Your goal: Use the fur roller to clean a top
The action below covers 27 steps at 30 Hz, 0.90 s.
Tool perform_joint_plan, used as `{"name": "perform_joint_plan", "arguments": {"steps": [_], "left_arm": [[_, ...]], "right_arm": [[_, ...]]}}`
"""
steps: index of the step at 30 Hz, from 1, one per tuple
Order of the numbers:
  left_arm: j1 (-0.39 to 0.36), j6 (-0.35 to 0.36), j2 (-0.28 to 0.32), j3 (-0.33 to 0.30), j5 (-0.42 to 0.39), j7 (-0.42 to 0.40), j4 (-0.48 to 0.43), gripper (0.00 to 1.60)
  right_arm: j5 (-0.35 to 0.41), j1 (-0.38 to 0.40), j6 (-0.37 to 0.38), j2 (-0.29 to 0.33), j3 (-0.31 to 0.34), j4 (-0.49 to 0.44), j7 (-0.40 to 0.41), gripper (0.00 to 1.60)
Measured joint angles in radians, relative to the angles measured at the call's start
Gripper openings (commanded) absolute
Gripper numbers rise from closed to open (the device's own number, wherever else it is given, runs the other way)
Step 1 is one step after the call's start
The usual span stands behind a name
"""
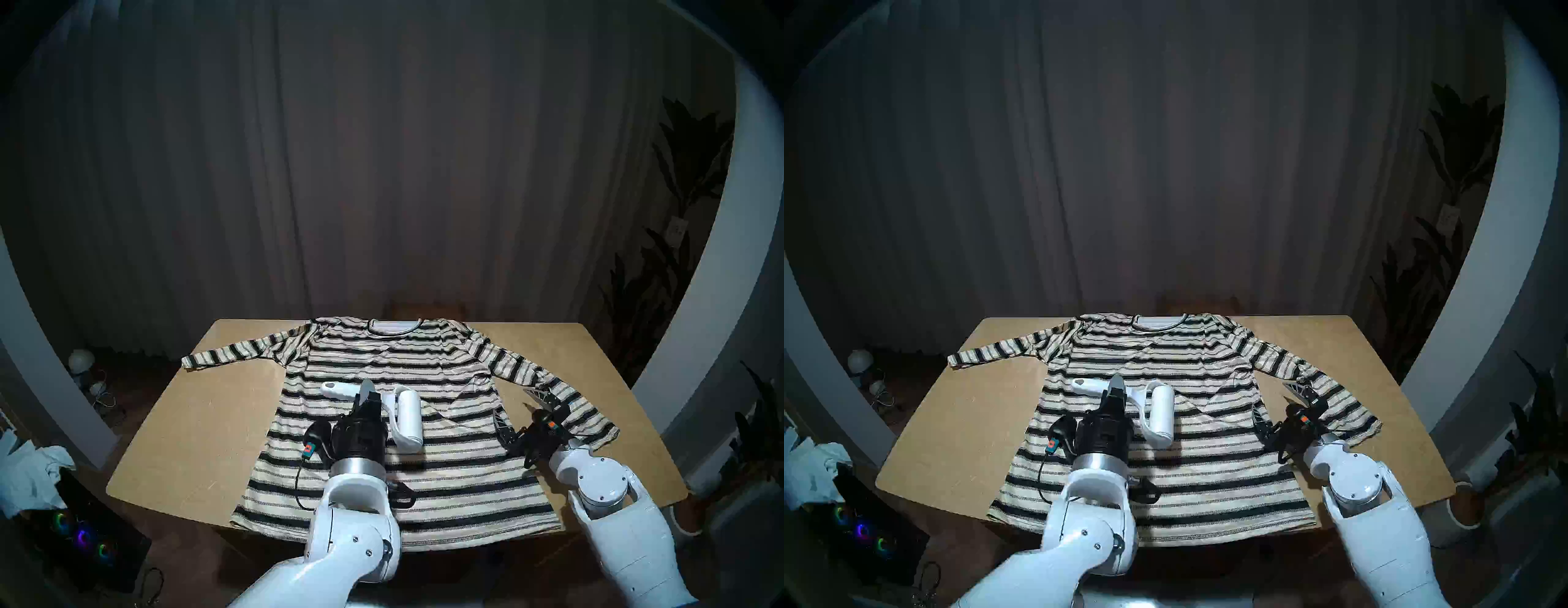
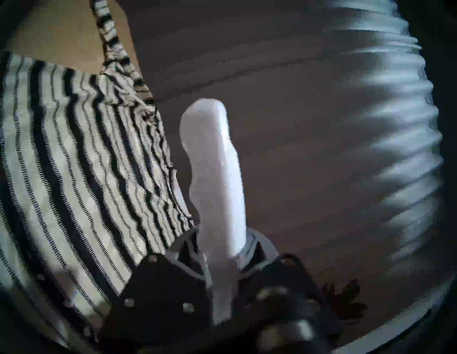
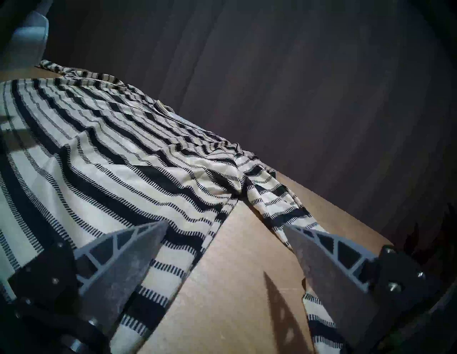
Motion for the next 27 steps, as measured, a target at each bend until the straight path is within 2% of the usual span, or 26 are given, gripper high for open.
{"name": "perform_joint_plan", "arguments": {"steps": [6,12,22,27], "left_arm": [[-0.052,-0.088,0.024,0.079,0.027,-0.014,0.078,0.00],[-0.097,-0.152,0.039,0.138,0.045,0.028,0.118,0.00],[-0.159,-0.194,0.046,0.201,0.064,0.085,0.133,0.00],[-0.195,-0.207,0.046,0.246,0.062,0.117,0.141,0.00]], "right_arm": [[0.003,0.000,-0.012,-0.006,0.001,0.005,-0.012,1.60],[0.000,0.000,-0.012,-0.016,0.000,0.005,-0.027,1.60],[-0.023,0.000,-0.005,-0.027,-0.015,-0.004,-0.044,1.60],[-0.053,-0.006,0.021,-0.035,-0.022,-0.023,-0.070,1.60]]}}
